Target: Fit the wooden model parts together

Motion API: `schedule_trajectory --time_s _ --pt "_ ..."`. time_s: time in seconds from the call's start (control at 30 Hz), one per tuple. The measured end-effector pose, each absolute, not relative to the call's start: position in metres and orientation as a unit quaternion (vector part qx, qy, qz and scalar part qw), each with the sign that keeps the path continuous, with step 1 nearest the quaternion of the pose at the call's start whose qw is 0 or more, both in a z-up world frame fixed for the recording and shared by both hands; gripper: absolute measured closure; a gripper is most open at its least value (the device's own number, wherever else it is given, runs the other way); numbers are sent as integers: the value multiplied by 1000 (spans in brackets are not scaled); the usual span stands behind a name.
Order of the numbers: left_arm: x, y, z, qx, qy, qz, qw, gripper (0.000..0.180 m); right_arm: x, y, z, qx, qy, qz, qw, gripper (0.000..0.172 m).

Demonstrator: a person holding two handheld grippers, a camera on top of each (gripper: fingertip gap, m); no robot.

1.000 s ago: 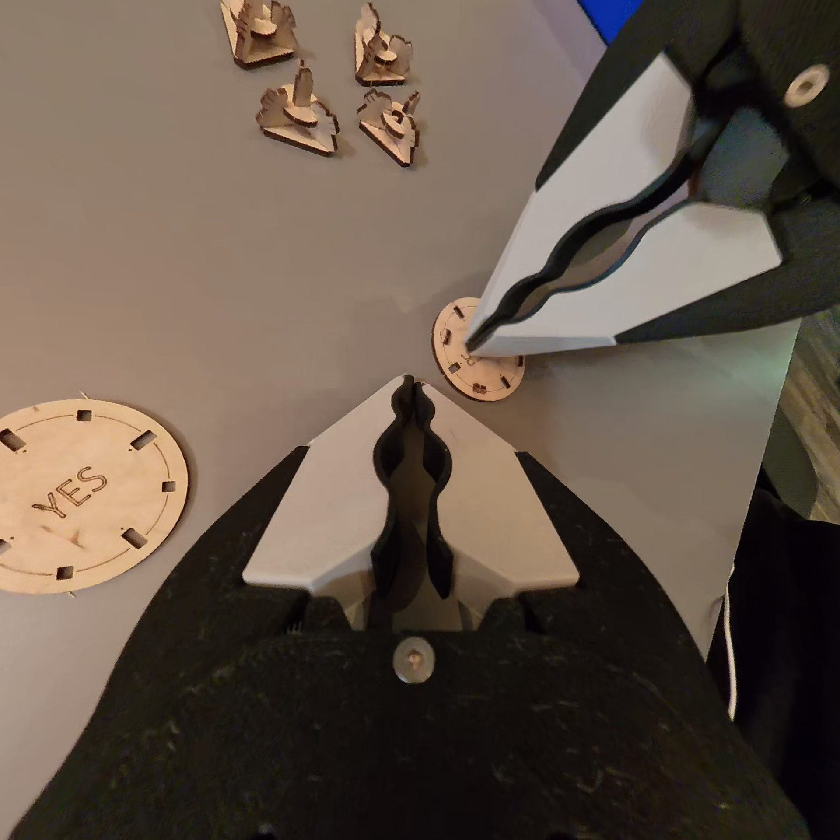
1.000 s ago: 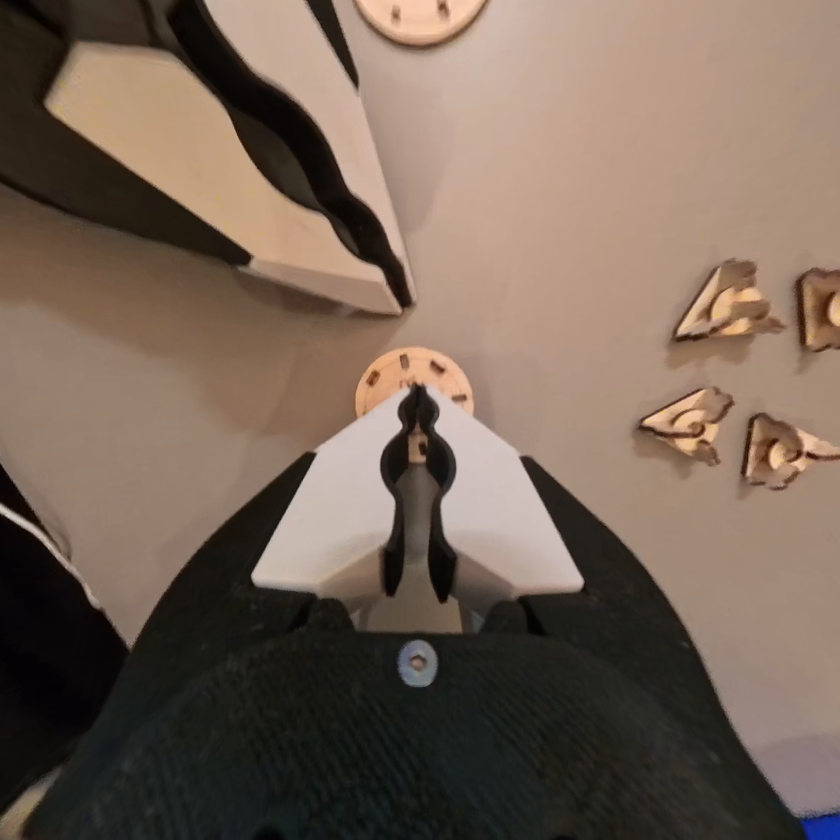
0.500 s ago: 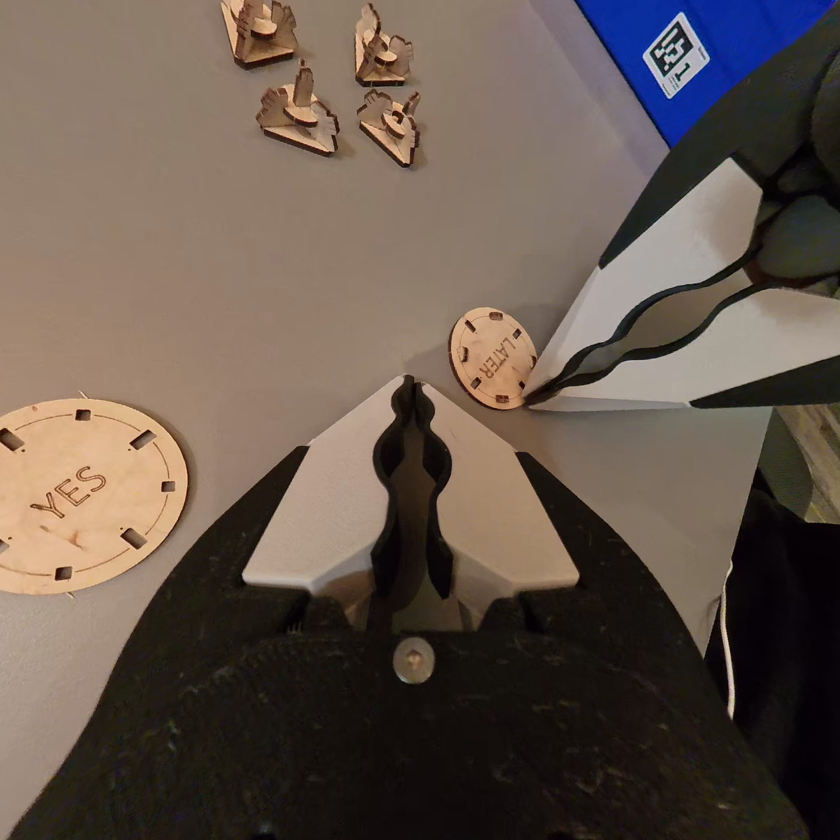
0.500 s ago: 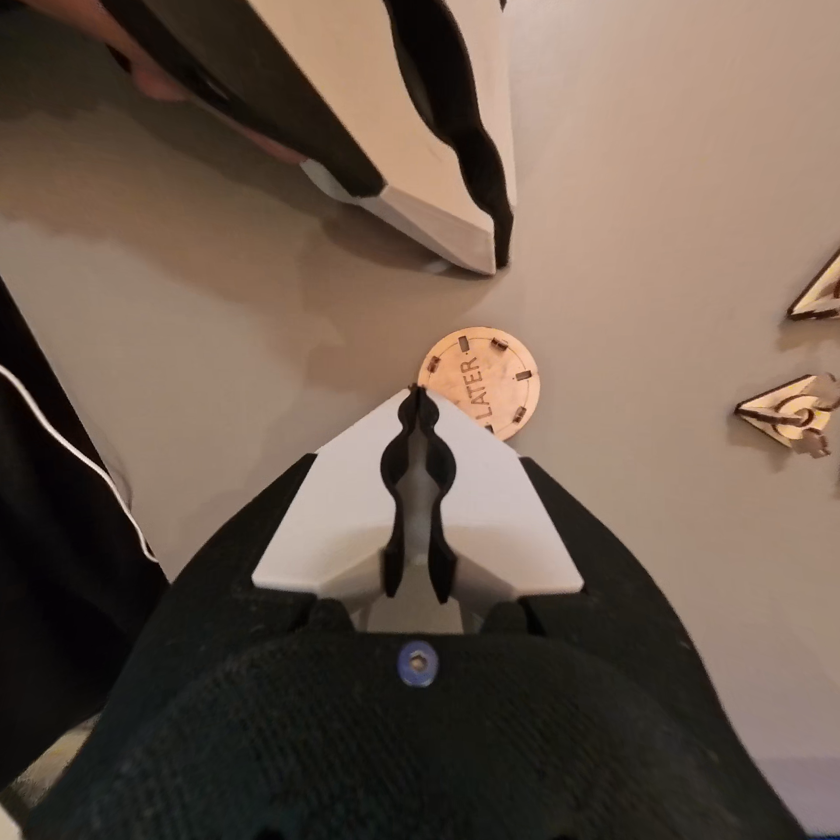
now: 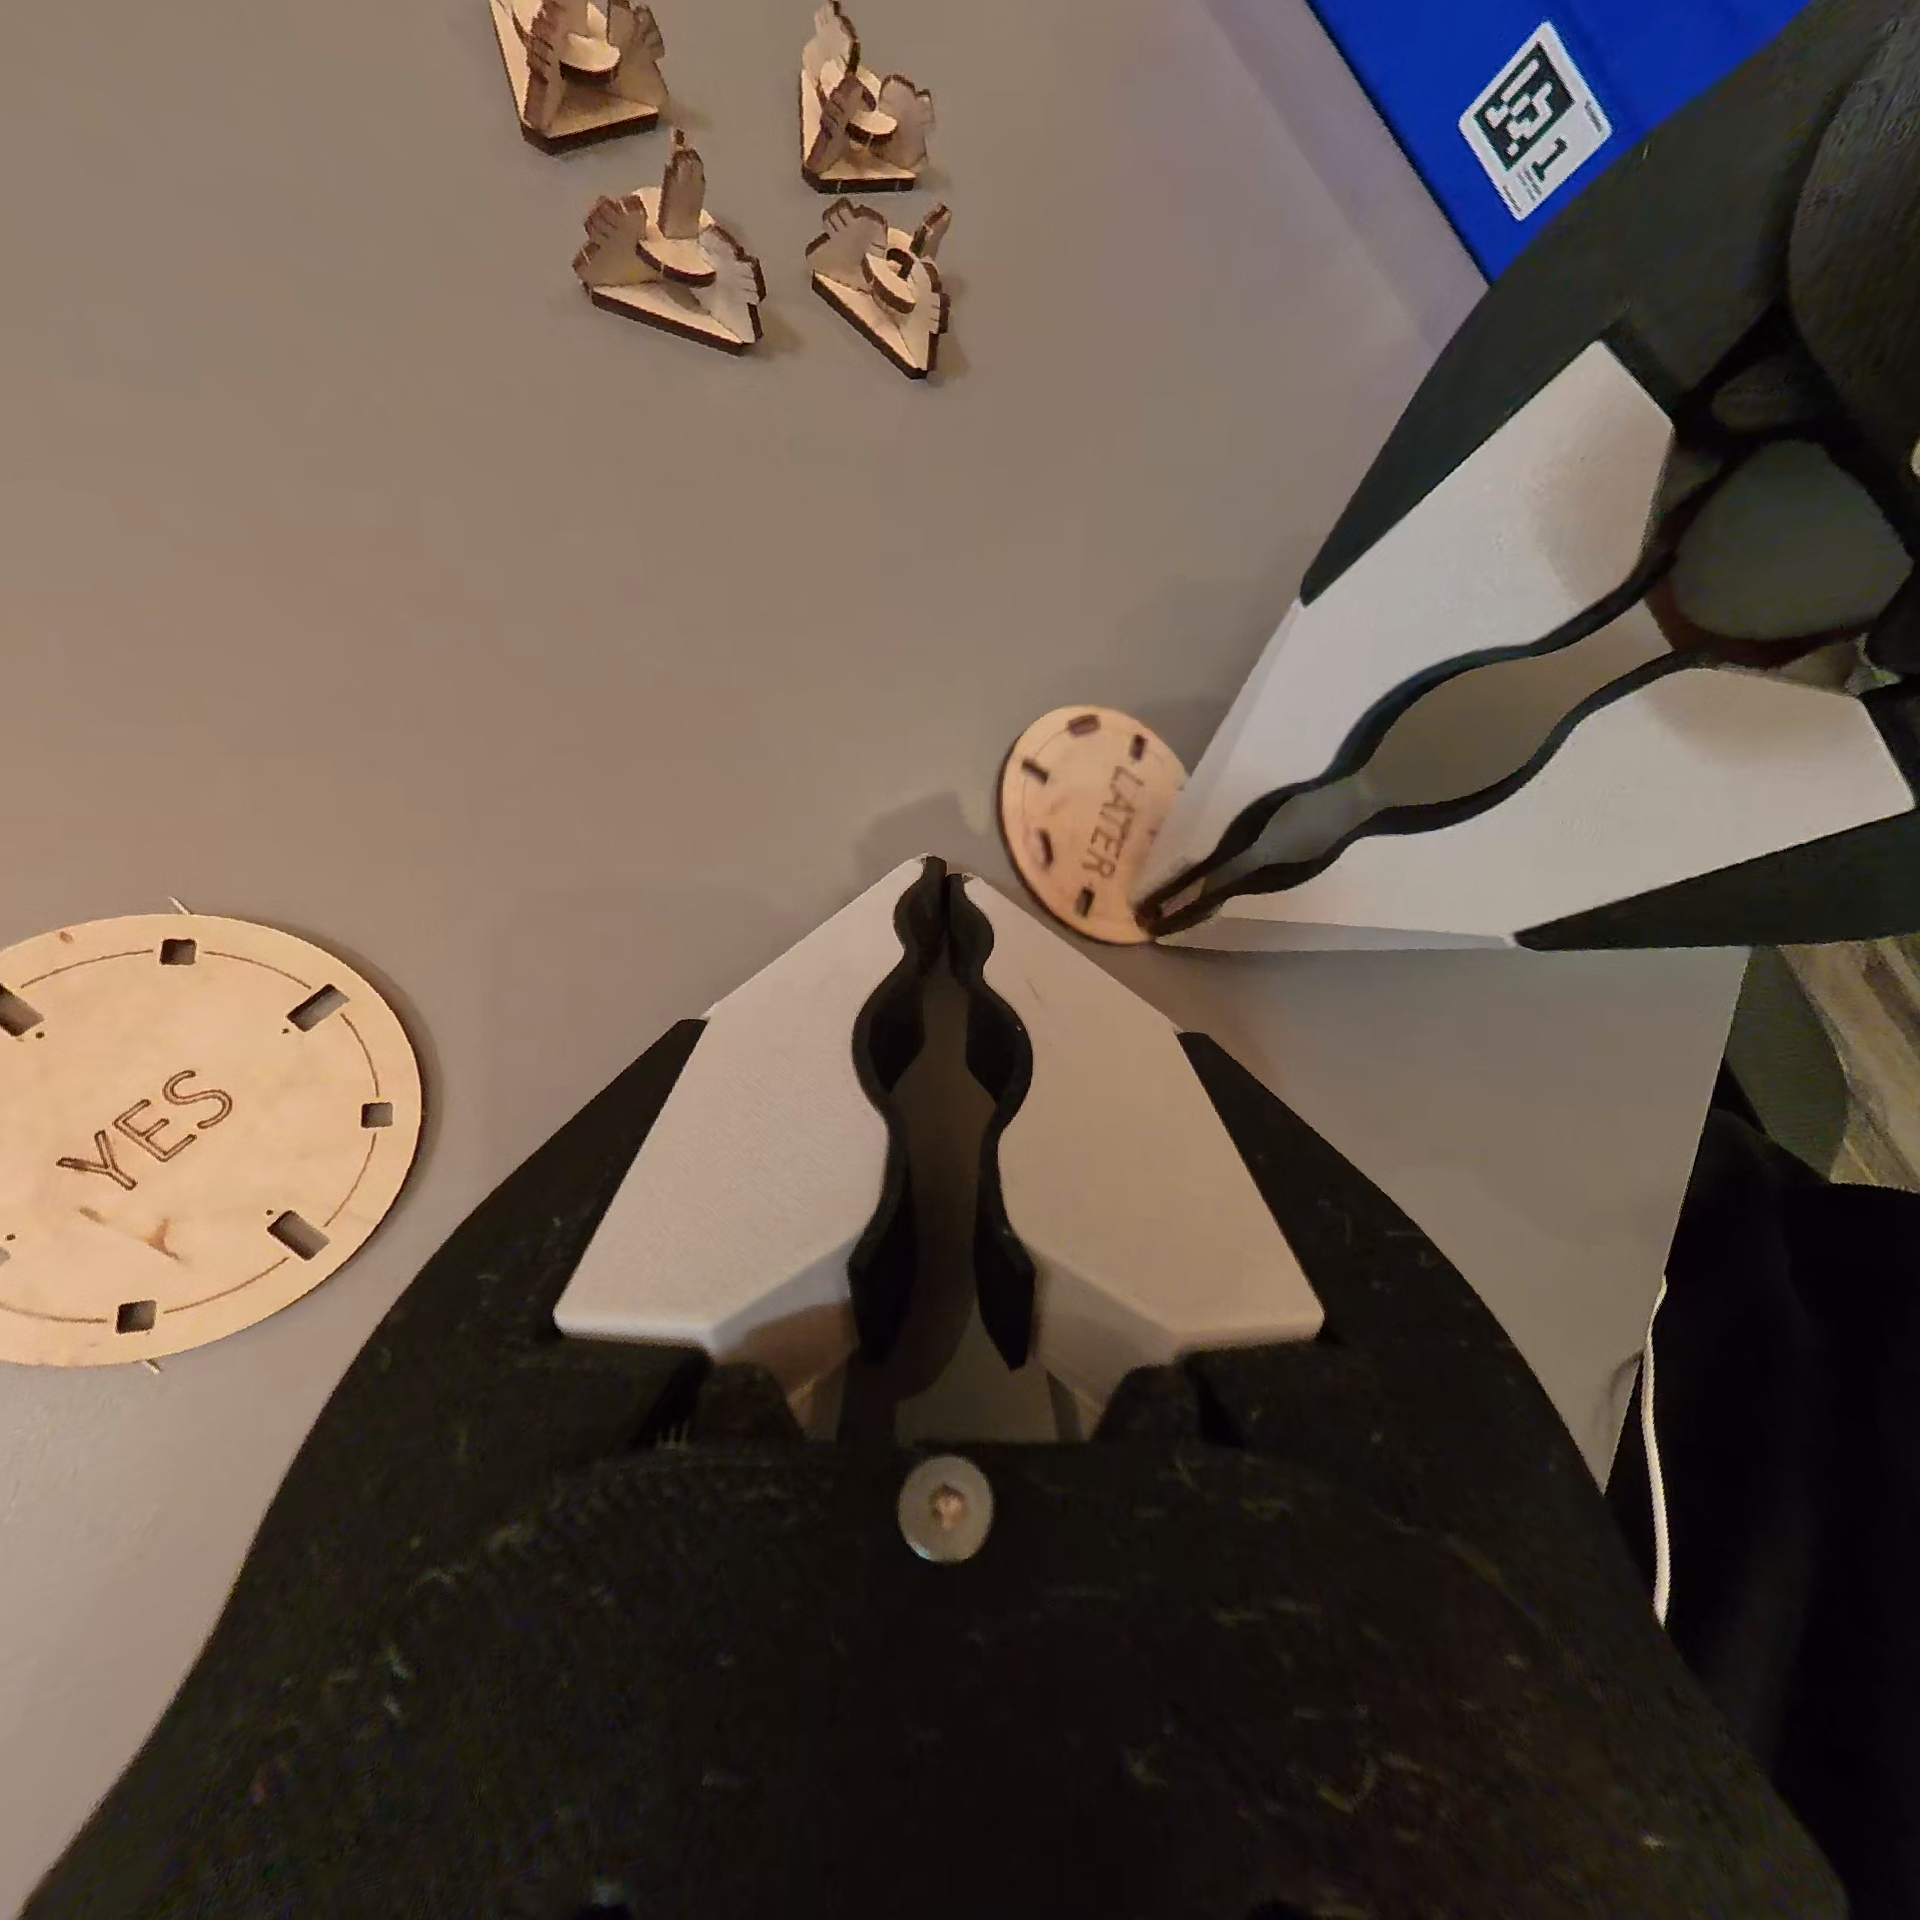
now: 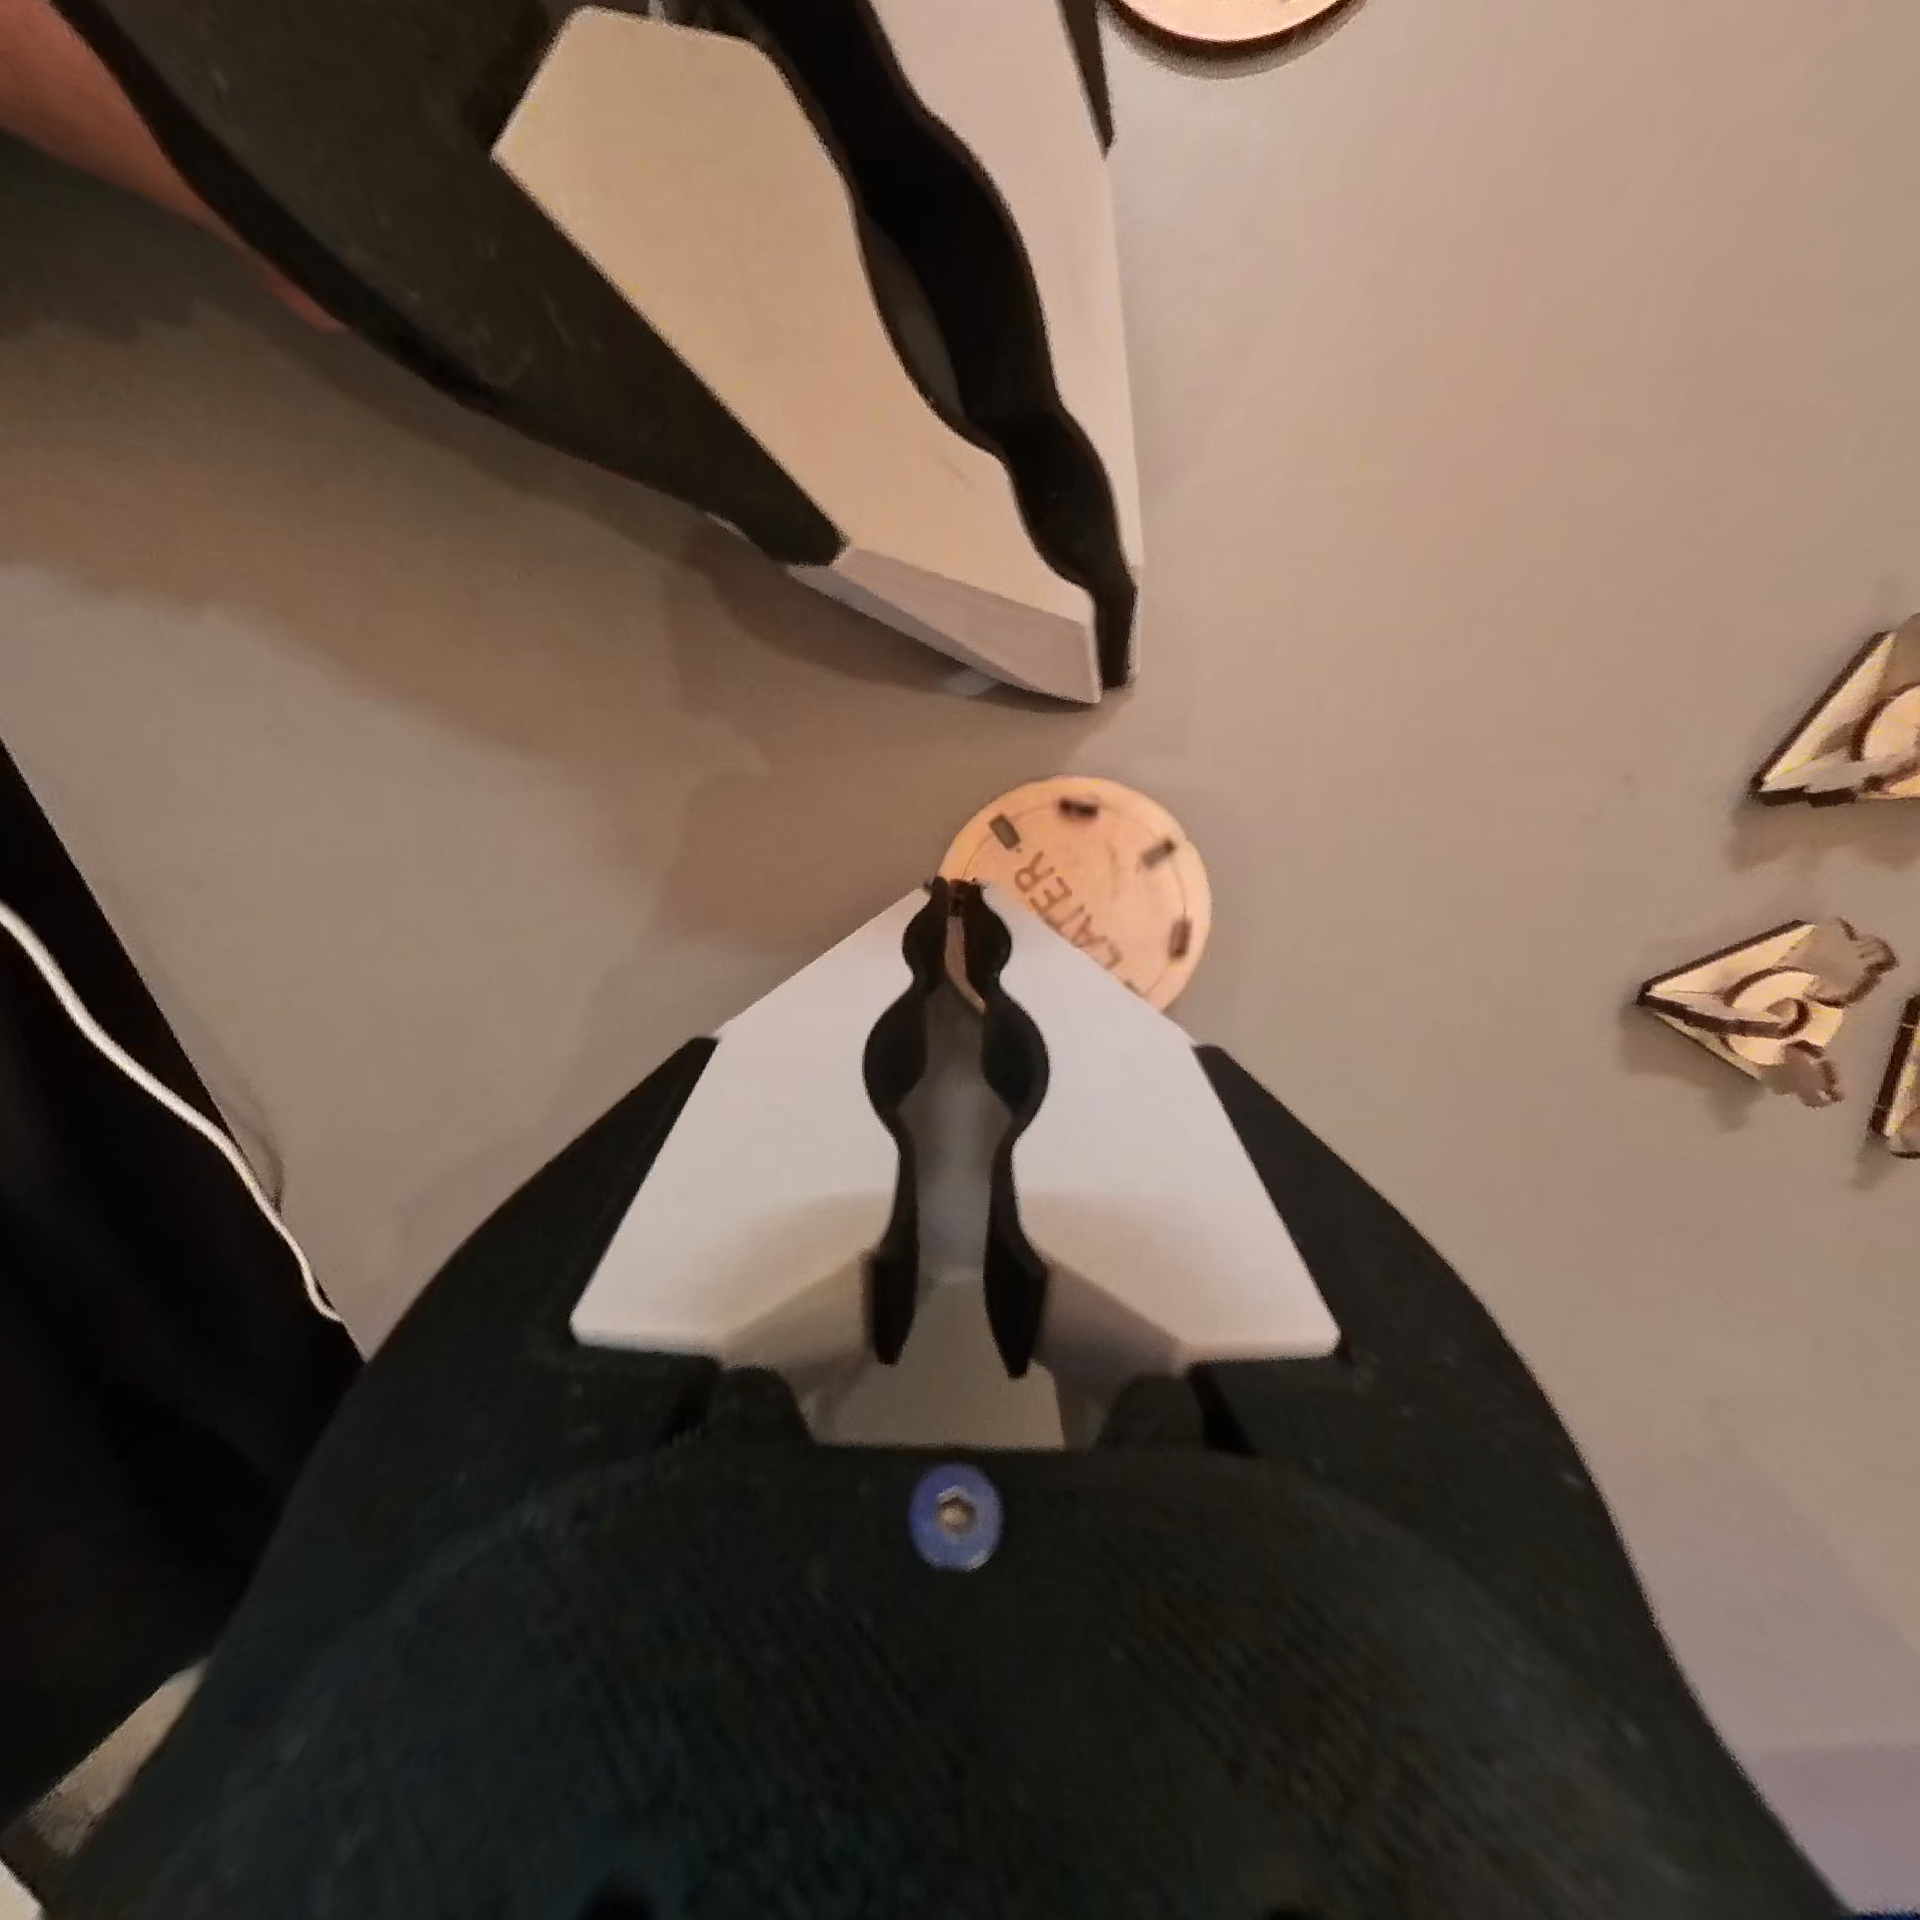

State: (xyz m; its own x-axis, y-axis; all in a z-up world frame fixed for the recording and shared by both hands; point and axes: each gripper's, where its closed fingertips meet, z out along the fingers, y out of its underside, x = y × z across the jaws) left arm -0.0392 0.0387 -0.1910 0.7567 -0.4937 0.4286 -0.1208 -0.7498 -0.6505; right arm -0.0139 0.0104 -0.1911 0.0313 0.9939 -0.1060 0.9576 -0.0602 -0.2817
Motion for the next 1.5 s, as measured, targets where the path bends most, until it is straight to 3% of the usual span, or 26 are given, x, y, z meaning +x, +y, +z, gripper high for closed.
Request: schedule_trajectory --time_s 0.73,0.87,0.97,1.5 --pt "-39 39 -191 -884 172 -306 307 180 27 -19 -190 -618 -775 108 70 170" --pt "-39 39 -191 -885 173 -306 307 180 12 -22 -173 -653 -730 185 78 161" --pt "-39 39 -191 -884 172 -306 307 180 7 -6 -172 -671 -714 170 101 172" --pt "-39 38 -191 -885 176 -303 307 180 0 -5 -189 -671 -730 99 81 172"
